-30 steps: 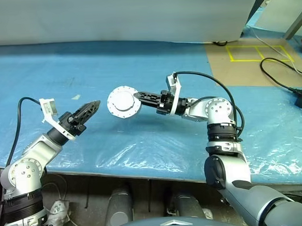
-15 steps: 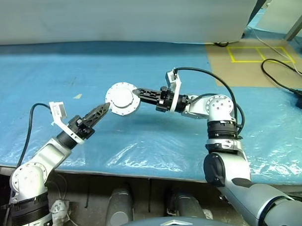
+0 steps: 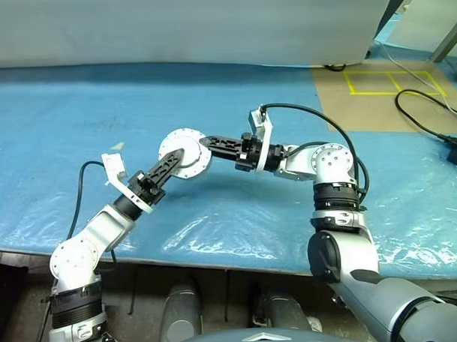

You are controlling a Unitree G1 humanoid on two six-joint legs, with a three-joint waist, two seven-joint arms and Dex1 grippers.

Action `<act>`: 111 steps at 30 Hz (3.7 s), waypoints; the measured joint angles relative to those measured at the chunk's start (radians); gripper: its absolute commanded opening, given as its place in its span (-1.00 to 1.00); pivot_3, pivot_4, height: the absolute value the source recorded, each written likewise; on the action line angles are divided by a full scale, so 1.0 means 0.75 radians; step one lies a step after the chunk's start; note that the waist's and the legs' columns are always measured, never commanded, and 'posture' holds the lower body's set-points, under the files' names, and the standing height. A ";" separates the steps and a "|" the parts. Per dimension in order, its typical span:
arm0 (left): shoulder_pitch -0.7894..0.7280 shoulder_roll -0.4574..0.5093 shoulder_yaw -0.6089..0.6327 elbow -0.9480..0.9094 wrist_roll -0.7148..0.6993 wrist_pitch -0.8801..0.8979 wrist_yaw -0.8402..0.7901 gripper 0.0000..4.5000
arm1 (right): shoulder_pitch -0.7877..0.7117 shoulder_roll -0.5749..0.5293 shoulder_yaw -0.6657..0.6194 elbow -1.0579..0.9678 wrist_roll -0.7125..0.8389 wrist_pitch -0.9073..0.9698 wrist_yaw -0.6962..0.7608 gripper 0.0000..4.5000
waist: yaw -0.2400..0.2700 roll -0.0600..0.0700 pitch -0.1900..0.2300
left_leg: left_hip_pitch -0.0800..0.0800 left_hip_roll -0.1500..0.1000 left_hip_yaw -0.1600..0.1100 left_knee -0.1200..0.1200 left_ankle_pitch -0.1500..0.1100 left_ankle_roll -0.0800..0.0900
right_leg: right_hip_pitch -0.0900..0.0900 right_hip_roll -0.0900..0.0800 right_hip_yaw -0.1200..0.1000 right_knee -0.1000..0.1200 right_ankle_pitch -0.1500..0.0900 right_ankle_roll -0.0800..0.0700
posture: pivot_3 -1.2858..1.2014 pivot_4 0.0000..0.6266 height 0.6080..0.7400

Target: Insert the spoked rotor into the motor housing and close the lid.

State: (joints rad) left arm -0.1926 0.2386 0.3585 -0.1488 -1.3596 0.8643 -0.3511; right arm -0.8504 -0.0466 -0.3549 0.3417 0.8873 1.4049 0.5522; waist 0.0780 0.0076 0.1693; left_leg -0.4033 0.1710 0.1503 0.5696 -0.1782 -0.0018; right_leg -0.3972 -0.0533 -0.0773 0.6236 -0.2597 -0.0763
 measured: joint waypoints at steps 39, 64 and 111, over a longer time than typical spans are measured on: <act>-0.092 -0.055 -0.066 0.101 -0.052 0.007 -0.029 0.19 | 0.008 0.003 0.003 0.001 0.011 -0.007 -0.015 -0.45 | 0.000 0.000 0.000 | 0.000 0.000 -0.001 0.003 0.000 0.000 | 0.003 0.000 0.000 0.000 0.002 0.002 | 0.03 -0.52 1.00; -0.157 0.023 0.041 0.155 0.028 -0.039 0.043 0.19 | 0.009 0.013 -0.044 0.051 0.029 -0.073 -0.086 0.49 | -0.005 0.000 0.000 | 0.000 0.000 -0.001 0.004 0.000 0.000 | 0.003 0.000 0.000 0.001 0.002 0.002 | 0.03 -0.52 1.00; -0.423 0.519 0.219 0.999 0.899 -0.562 -0.239 0.82 | 0.050 -0.014 0.098 0.090 0.008 -0.168 -0.001 0.51 | 0.026 -0.011 -0.001 | 0.003 0.002 -0.002 0.008 0.000 0.000 | 0.006 -0.001 -0.002 0.000 0.006 0.002 | 0.03 -0.52 1.00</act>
State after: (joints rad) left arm -0.5099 0.6277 0.5224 0.6001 -0.6853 0.4428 -0.5300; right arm -0.8126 -0.0570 -0.2818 0.4092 0.8933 1.2791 0.5514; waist 0.0978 -0.0010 0.1686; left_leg -0.4007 0.1722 0.1487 0.5754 -0.1782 -0.0018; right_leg -0.3923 -0.0542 -0.0789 0.6238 -0.2550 -0.0749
